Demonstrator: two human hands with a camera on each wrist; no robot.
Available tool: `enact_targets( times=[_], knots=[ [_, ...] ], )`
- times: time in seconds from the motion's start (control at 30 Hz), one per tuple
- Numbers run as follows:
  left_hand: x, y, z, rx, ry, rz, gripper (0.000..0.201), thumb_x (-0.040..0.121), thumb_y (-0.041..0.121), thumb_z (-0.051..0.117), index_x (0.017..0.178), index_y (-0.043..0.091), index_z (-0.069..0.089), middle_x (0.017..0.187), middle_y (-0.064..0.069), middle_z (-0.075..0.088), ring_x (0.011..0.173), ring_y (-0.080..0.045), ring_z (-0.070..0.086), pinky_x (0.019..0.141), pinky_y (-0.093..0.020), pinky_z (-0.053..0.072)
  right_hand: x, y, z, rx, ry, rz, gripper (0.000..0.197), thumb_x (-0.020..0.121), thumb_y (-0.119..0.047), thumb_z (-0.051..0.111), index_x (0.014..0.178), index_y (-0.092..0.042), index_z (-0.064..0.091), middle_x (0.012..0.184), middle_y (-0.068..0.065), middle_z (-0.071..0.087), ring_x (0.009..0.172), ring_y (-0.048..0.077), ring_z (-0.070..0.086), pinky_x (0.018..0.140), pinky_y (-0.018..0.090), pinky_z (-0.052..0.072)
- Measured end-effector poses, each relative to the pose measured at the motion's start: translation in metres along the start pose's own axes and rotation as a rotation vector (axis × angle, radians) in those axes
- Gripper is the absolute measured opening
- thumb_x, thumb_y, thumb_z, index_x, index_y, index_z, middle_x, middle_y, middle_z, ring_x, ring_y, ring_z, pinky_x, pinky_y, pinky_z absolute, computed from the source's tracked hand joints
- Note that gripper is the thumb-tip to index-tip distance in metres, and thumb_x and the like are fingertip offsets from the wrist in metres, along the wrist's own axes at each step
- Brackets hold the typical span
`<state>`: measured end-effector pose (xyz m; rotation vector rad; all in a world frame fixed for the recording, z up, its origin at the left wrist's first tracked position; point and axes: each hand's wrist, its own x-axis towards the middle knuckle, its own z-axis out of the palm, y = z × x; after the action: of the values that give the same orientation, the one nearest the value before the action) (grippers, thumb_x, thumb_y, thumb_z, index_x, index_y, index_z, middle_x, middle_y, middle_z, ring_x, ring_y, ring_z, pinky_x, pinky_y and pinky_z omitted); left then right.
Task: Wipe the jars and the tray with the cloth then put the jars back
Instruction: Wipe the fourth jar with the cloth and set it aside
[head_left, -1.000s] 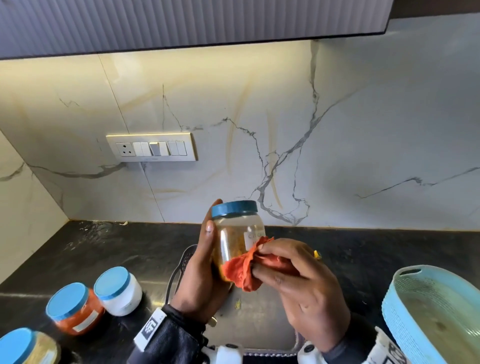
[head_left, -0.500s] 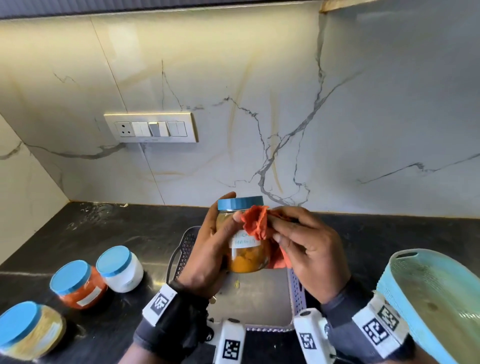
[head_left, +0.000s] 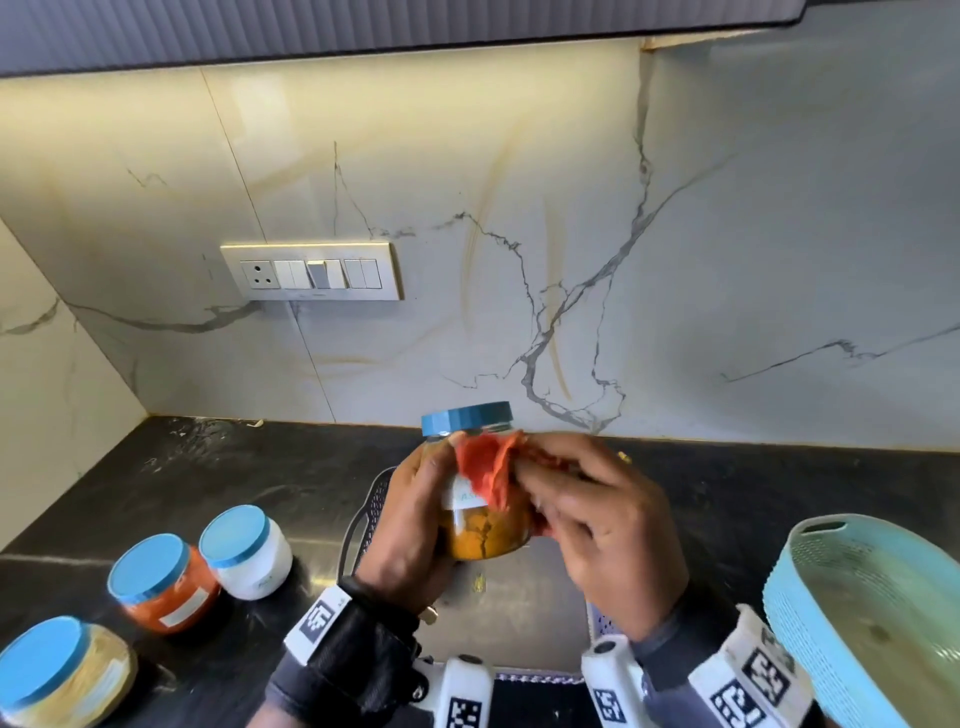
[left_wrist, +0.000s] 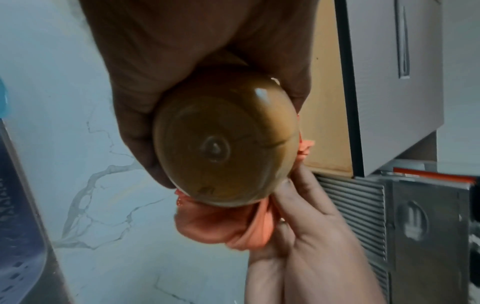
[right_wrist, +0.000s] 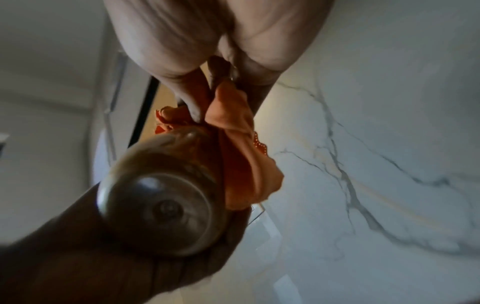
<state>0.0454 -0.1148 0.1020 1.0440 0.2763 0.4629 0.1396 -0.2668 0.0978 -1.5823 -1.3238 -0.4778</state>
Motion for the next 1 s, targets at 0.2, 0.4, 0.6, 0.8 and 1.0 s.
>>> enact_targets(
  times=[0.2, 0.4, 0.6, 0.8, 1.0],
  knots=[
    [0.005, 0.000, -0.005, -0.034, -0.006, -0.049, 0.062, 0.083, 0.043, 0.069, 0.121, -0.005, 0.067, 0.121, -0.039, 0.064, 0.104, -0.042, 0.066, 0.094, -0.055, 0.053, -0.012, 0.011, -0.001, 0.108, 0.012, 0.035, 0.026, 0.094, -0.005, 0.060, 0.112, -0.013, 0.078, 0.122, 0.001, 0.067, 0.111, 0.015, 0.067, 0.087, 0.034, 0.059],
    [0.005, -0.003, 0.002, -0.060, -0.051, -0.061, 0.052, 0.082, 0.043, 0.070, 0.118, 0.006, 0.072, 0.122, -0.031, 0.066, 0.105, -0.040, 0.067, 0.095, -0.057, 0.053, 0.005, 0.013, 0.003, 0.163, 0.096, 0.167, 0.028, 0.092, -0.007, 0.063, 0.116, -0.011, 0.077, 0.119, -0.001, 0.070, 0.110, 0.015, 0.068, 0.086, 0.042, 0.060],
    [0.012, 0.003, -0.010, -0.140, -0.001, -0.077, 0.079, 0.079, 0.054, 0.069, 0.132, -0.004, 0.057, 0.111, -0.030, 0.062, 0.094, -0.038, 0.066, 0.083, -0.044, 0.058, -0.025, -0.001, 0.007, 0.017, -0.049, -0.073, 0.031, 0.093, -0.001, 0.061, 0.111, -0.017, 0.079, 0.127, 0.004, 0.065, 0.117, 0.020, 0.063, 0.092, 0.032, 0.057],
    [-0.003, -0.007, -0.013, -0.118, -0.047, -0.135, 0.061, 0.077, 0.055, 0.062, 0.115, 0.008, 0.076, 0.115, -0.026, 0.069, 0.096, -0.034, 0.070, 0.085, -0.046, 0.058, -0.025, 0.015, 0.010, 0.368, 0.049, 0.318, 0.025, 0.088, -0.006, 0.070, 0.110, -0.016, 0.079, 0.114, -0.004, 0.075, 0.108, 0.017, 0.071, 0.091, 0.040, 0.058],
    [-0.014, -0.013, -0.013, 0.117, -0.021, -0.075, 0.068, 0.079, 0.040, 0.073, 0.129, -0.005, 0.061, 0.123, -0.030, 0.068, 0.107, -0.037, 0.067, 0.095, -0.052, 0.054, -0.012, 0.017, 0.010, 0.564, 0.041, 0.560, 0.038, 0.091, 0.009, 0.065, 0.111, -0.021, 0.077, 0.106, -0.003, 0.079, 0.105, 0.015, 0.072, 0.096, 0.038, 0.057]
  ],
)
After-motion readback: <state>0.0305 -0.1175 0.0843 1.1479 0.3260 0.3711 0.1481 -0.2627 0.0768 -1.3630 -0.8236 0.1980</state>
